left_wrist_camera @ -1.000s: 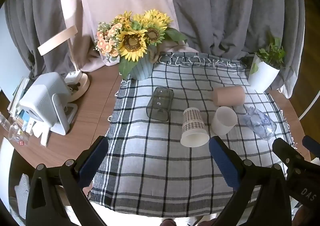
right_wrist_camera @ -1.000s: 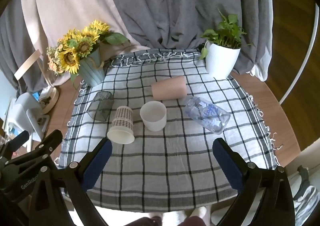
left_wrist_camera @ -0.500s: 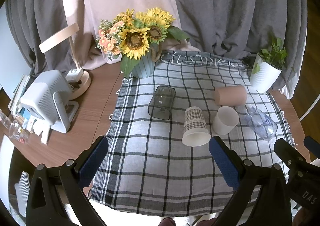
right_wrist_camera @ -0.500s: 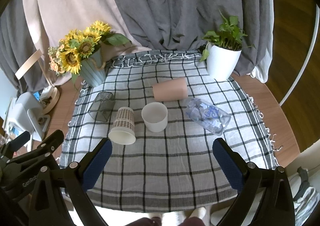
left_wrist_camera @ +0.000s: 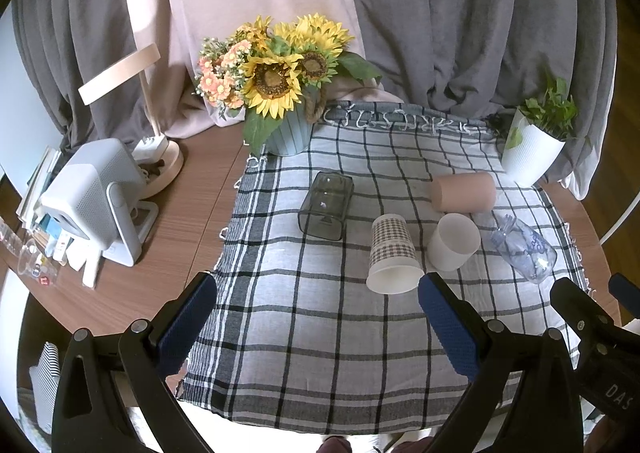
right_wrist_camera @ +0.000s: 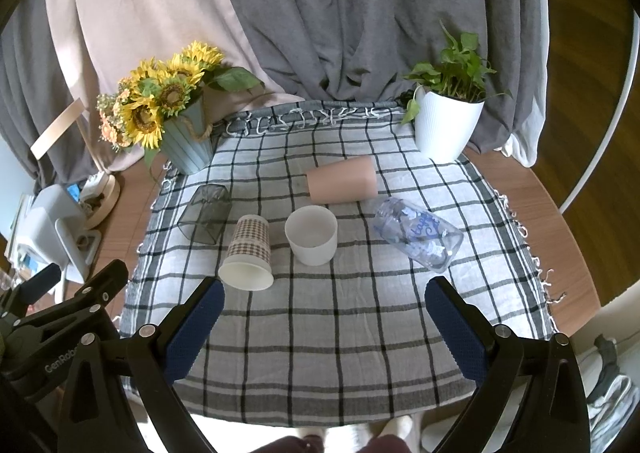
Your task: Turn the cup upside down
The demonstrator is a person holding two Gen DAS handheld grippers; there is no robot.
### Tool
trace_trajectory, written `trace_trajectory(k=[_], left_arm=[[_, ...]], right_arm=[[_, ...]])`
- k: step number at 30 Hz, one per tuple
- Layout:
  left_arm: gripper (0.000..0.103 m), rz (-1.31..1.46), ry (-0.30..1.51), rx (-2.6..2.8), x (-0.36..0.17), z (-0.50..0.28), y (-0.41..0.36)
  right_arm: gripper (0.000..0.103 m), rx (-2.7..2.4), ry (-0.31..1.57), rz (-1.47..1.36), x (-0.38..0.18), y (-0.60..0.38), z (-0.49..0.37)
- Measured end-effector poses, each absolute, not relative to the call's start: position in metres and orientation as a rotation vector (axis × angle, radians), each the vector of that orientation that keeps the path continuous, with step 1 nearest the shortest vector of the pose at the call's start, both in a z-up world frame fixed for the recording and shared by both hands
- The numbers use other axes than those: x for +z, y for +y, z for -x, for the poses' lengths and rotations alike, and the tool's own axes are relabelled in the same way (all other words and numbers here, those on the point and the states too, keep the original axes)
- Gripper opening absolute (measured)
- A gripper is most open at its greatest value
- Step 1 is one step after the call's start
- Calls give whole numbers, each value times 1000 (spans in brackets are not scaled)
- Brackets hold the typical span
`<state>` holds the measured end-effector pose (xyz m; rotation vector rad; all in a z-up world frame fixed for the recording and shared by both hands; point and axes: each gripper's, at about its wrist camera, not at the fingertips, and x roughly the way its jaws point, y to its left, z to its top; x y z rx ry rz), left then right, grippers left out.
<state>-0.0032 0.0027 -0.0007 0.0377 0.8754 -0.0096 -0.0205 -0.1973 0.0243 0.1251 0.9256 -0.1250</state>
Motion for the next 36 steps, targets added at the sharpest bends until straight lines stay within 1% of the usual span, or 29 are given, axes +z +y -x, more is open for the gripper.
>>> trace_trajectory(k=[36], left_arm=[[103, -34, 882, -17, -7, 3, 6]], right_arm=[[102, -125, 930, -126, 23, -197, 18]])
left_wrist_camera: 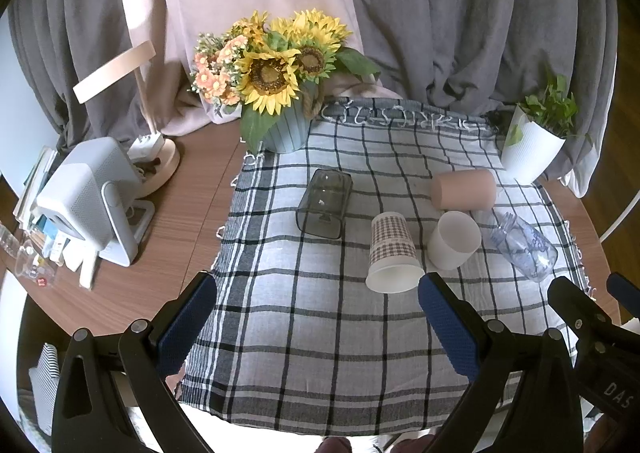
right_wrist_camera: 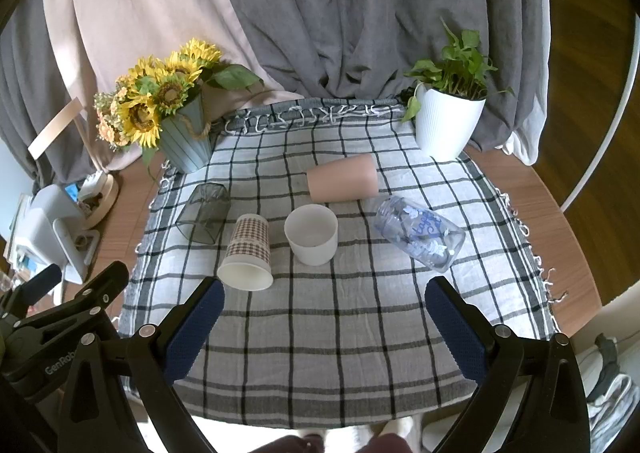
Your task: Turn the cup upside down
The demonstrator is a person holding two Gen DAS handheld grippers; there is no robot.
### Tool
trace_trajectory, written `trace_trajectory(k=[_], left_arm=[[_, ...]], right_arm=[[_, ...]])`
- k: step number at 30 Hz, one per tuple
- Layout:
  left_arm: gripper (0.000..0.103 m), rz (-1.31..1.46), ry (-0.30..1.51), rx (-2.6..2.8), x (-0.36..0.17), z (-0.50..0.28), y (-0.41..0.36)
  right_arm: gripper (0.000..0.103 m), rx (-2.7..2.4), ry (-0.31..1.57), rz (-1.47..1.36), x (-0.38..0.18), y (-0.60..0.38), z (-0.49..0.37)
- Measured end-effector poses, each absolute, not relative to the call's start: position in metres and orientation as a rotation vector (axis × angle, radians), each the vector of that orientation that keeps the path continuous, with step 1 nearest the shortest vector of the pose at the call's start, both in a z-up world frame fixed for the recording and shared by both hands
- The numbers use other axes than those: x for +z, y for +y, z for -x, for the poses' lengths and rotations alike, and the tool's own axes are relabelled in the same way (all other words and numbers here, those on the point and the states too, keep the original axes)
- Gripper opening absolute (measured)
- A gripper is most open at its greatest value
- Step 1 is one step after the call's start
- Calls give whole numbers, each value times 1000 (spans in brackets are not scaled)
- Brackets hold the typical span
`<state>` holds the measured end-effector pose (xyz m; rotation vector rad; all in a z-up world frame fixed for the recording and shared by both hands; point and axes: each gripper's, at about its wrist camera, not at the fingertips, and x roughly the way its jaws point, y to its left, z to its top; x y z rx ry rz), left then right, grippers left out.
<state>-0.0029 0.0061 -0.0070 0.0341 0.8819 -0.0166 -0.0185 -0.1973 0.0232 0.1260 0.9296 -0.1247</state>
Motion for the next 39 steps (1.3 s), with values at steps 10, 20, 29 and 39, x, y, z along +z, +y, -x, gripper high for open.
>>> trace_trajectory(k=[10, 20, 29, 39], left_arm=[[103, -36, 955, -24, -25, -23, 9], [103, -55, 1066, -100, -57, -81, 13], [103, -103, 1122, -208, -85, -152, 8], [101, -162, 1127, -236, -124, -206, 0]], right_arm=[[102, -139, 969, -136, 9, -194, 7], [102, -173, 1044, -193, -27, -186, -35], [102, -297, 1049, -295, -45, -187, -73], [102, -424, 1021, -308, -56, -186, -91]])
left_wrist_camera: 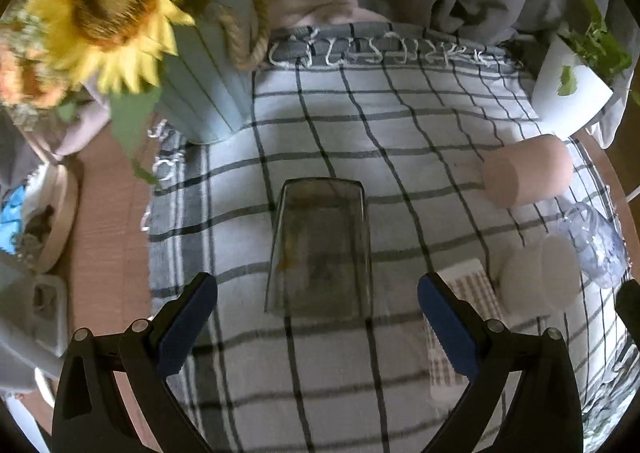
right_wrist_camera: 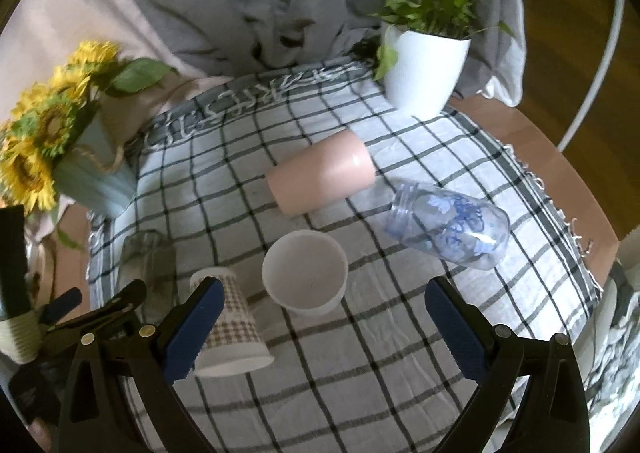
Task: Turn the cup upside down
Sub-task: 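Move the left tool to the upright glass cup and close on it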
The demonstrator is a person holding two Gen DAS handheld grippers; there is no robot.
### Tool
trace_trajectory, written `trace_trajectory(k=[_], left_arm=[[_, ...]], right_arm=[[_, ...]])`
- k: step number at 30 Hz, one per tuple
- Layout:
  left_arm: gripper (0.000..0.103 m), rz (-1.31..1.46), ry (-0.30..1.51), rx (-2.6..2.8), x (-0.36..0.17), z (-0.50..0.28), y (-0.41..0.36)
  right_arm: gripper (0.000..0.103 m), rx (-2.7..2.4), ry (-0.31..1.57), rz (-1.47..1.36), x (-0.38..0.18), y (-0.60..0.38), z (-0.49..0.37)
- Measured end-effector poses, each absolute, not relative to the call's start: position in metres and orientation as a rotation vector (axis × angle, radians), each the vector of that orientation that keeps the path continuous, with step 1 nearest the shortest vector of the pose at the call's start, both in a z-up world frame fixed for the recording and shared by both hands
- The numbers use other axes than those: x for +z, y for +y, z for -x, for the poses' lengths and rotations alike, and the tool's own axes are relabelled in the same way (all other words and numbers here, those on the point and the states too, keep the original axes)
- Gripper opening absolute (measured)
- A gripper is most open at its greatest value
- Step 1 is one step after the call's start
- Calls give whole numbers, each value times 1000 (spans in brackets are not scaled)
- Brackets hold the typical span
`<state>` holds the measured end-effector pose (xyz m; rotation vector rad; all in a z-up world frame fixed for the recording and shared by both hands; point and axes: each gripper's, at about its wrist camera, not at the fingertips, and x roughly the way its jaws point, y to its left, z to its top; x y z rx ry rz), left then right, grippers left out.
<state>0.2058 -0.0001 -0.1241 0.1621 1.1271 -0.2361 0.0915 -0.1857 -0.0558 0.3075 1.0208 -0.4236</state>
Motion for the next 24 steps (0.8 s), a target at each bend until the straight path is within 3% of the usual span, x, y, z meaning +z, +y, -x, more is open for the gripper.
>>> trace_trajectory(k=[13, 19, 24], left_arm=[[92, -210, 1178, -246, -167, -231, -14], [75, -205, 1219, -237, -180, -236, -11], [68, -176, 1217, -249, -187, -235, -11]], right_arm=[[102, -467, 1003, -309, -57, -181, -102], [102, -470, 1006, -314, -60, -182, -104], [102, -474, 1016, -319, -64, -182, -104]])
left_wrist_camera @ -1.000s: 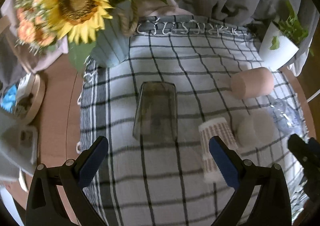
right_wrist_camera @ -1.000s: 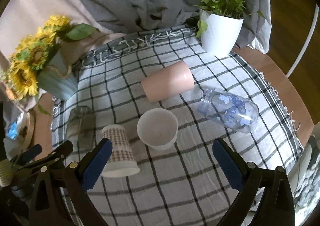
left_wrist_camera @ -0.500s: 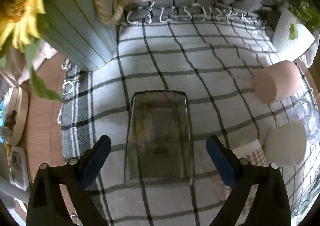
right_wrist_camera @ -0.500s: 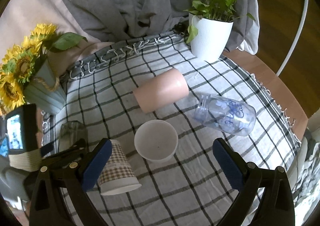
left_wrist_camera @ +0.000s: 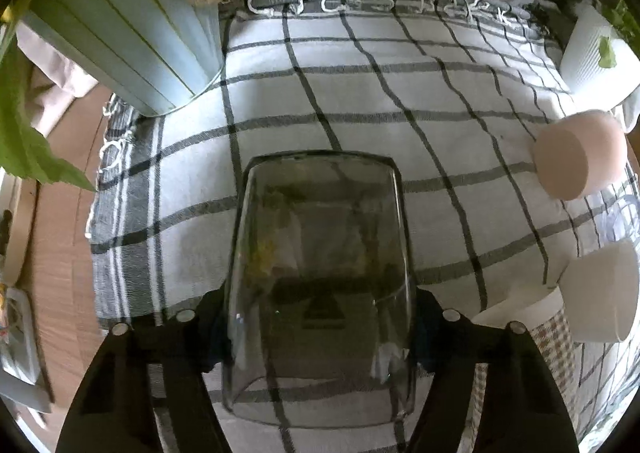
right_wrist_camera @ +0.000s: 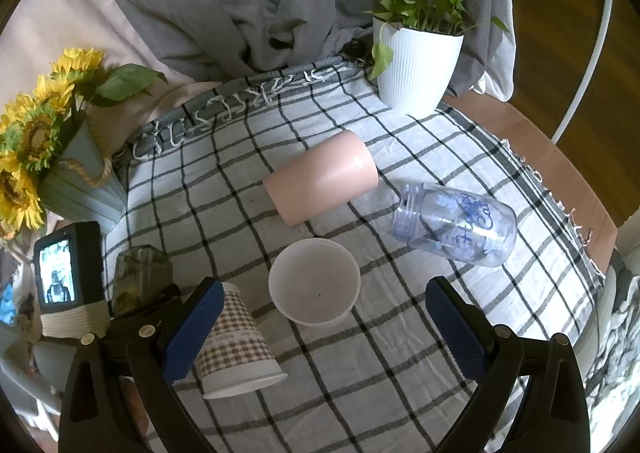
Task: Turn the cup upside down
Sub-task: 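Move the left tool to the upright glass cup and close on it, then lift the glass cup with the left tool and rotate it rim-down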
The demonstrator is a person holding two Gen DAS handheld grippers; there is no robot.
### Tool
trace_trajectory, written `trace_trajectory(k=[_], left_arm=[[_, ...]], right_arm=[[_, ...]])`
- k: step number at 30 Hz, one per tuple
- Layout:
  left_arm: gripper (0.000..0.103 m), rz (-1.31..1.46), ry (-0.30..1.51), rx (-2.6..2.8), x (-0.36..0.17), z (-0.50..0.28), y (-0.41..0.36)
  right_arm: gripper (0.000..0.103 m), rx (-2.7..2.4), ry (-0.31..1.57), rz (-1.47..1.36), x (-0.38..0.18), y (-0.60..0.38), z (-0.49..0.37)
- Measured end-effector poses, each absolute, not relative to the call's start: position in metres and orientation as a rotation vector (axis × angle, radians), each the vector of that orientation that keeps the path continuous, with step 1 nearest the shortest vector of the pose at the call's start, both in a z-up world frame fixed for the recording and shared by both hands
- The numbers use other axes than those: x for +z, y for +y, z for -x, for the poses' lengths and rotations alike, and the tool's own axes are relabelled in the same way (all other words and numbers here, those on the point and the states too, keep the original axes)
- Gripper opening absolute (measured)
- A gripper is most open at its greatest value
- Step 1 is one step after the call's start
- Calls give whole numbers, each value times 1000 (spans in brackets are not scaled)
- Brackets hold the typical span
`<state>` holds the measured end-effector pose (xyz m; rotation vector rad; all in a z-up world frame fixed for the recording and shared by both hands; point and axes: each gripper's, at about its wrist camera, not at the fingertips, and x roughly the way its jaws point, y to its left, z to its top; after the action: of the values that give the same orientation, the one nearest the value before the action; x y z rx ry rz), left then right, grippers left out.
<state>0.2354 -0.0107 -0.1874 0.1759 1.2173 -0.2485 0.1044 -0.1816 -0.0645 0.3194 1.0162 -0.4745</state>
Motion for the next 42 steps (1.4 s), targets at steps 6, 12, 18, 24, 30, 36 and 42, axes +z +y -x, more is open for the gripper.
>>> trace_trajectory(k=[6, 12, 18, 24, 30, 36, 42], left_arm=[[66, -183, 1193, -247, -186, -235, -12], [66, -201, 1169, -230, -181, -231, -13], [66, -161, 1169, -226, -171, -226, -2], [66, -148, 1143, -213, -147, -210, 9], [66, -122, 1100, -192, -114, -185, 13], [66, -98, 1069, -175, -85, -145, 4], [66, -84, 1067, -170, -71, -108, -18]], right_arm=[[102, -470, 1027, -314, -68, -179, -104], [102, -473, 1031, -302, -69, -179, -104], [102, -464, 1026, -303, -69, -180, -100], [102, -444, 1023, -301, -66, -179, -96], [102, -395, 1006, -288, -55, -180, -88], [102, -347, 1005, -277, -47, -192, -75], [102, -291, 1056, -259, -50, -214, -60]])
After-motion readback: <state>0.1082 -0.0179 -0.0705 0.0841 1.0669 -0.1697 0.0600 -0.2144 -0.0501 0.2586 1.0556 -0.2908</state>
